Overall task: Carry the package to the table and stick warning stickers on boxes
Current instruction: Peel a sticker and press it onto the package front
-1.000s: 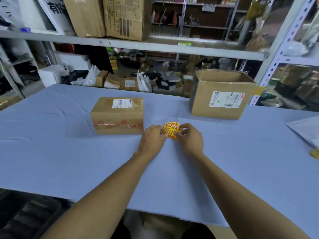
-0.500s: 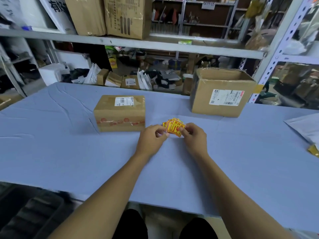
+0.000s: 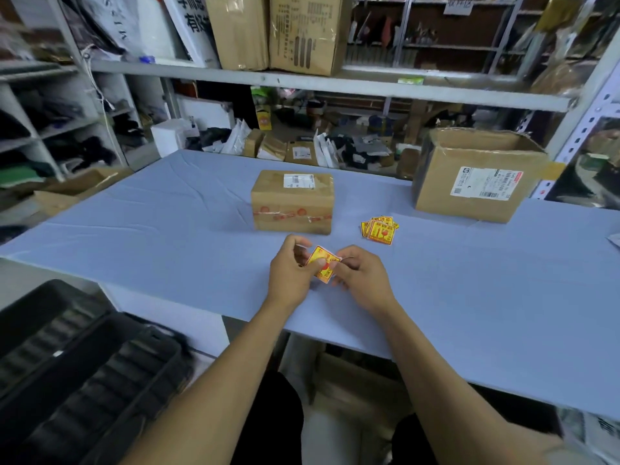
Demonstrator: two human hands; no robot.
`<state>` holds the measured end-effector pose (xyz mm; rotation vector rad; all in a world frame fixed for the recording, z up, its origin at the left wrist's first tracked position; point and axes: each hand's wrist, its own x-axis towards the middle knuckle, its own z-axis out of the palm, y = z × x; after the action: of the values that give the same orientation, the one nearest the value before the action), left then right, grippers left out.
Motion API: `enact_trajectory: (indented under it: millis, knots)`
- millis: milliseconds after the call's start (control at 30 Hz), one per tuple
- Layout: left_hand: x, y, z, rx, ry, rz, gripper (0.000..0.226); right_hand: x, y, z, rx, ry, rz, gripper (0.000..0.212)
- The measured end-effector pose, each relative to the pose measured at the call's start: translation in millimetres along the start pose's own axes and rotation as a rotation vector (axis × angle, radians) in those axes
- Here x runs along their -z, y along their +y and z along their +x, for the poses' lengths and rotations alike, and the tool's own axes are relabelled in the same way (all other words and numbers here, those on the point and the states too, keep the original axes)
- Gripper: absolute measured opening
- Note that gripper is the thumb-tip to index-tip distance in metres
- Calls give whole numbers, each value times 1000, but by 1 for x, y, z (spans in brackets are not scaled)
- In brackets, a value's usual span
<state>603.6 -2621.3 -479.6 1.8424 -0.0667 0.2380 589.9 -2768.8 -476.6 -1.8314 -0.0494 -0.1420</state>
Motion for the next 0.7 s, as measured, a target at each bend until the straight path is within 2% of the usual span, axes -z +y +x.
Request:
enact_trajectory:
  millis: [67, 133, 233, 367, 700]
  knots:
    - [-5, 1, -6, -72, 91, 209, 29, -1, 0, -5, 0, 10, 1, 13]
    - [-8, 4, -9, -166, 102, 299, 21, -2, 1, -8, 0, 21, -23, 12]
    - [-11, 5, -8, -229, 10, 269, 12, -2, 1, -7, 13, 41, -110, 13]
    - [-11, 6, -11, -217, -36, 190, 12, 4, 1, -8, 7, 77, -28, 14]
    - [-6, 5, -14, -251, -87, 154, 16, 7, 5, -4, -24, 16, 96, 17]
